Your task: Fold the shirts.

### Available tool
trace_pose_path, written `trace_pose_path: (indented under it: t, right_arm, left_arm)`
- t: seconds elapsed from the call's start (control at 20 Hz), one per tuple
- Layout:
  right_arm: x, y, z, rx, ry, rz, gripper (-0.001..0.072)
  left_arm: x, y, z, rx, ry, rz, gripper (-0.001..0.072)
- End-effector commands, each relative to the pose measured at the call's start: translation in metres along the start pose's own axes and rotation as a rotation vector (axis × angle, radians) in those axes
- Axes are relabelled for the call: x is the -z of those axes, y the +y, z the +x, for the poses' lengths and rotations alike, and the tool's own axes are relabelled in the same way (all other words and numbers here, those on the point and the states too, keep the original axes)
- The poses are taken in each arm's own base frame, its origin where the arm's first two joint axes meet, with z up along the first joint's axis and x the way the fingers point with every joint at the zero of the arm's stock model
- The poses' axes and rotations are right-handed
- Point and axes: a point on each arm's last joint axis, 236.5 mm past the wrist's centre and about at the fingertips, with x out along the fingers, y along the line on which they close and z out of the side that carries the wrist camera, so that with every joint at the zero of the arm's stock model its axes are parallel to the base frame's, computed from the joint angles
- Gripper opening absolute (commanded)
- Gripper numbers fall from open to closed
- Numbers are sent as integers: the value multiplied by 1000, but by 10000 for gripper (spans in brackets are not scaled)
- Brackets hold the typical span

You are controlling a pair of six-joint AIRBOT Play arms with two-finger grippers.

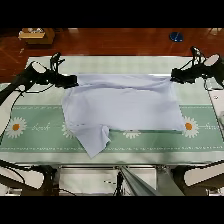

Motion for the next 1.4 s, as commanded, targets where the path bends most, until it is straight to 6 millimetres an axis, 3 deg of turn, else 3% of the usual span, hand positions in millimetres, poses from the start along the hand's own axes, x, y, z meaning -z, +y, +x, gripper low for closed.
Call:
trace_pose_path:
  t: [0.0, 0.15, 0.25, 0.35, 0.4, 0.5, 0.55, 0.65, 0.7, 0.75, 0.85, 1.0, 1.25, 1.35]
  right_arm:
    - [5, -5, -5, 14, 24, -44, 271]
    - [8, -49, -57, 225, 47, -191, 270]
    - [15, -97, -118, 460, 88, -258, 271]
    - [27, -123, -166, 539, 75, -109, 345]
    - [44, -128, -177, 512, 104, -35, 356]
    - [81, -133, -182, 427, 179, 91, 361]
    - [96, -130, -178, 357, 194, 147, 363]
    - [122, -109, -161, 164, 214, 229, 472]
    - [129, -95, -152, 60, 209, 259, 490]
    - [133, -82, -147, -26, 198, 290, 490]
    - [140, -67, -139, -123, 201, 311, 490]
    - [148, -65, -134, -135, 222, 312, 488]
    - [147, -65, -133, -135, 216, 303, 488]
    - [147, -65, -133, -135, 216, 303, 488]
  left_arm:
    - [8, 4, -7, 9, 56, 1, 330]
    - [22, 33, -56, -34, 215, 12, 334]
    - [25, 61, -104, -94, 249, -74, 334]
    - [23, 75, -148, -116, 185, -143, 334]
    - [27, 77, -166, -121, 157, -167, 334]
    - [52, 73, -184, -118, 153, -202, 335]
    - [75, 69, -186, -112, 179, -217, 336]
    - [127, 53, -177, -59, 241, -238, 389]
    - [153, 44, -169, -22, 278, -253, 515]
    - [175, 36, -161, 8, 313, -280, 595]
    - [211, 24, -148, 65, 382, -341, 634]
    - [235, -1, -135, 189, 425, -385, 633]
    - [260, -14, -111, 191, 464, -363, 628]
    - [262, -21, -99, 190, 449, -348, 627]
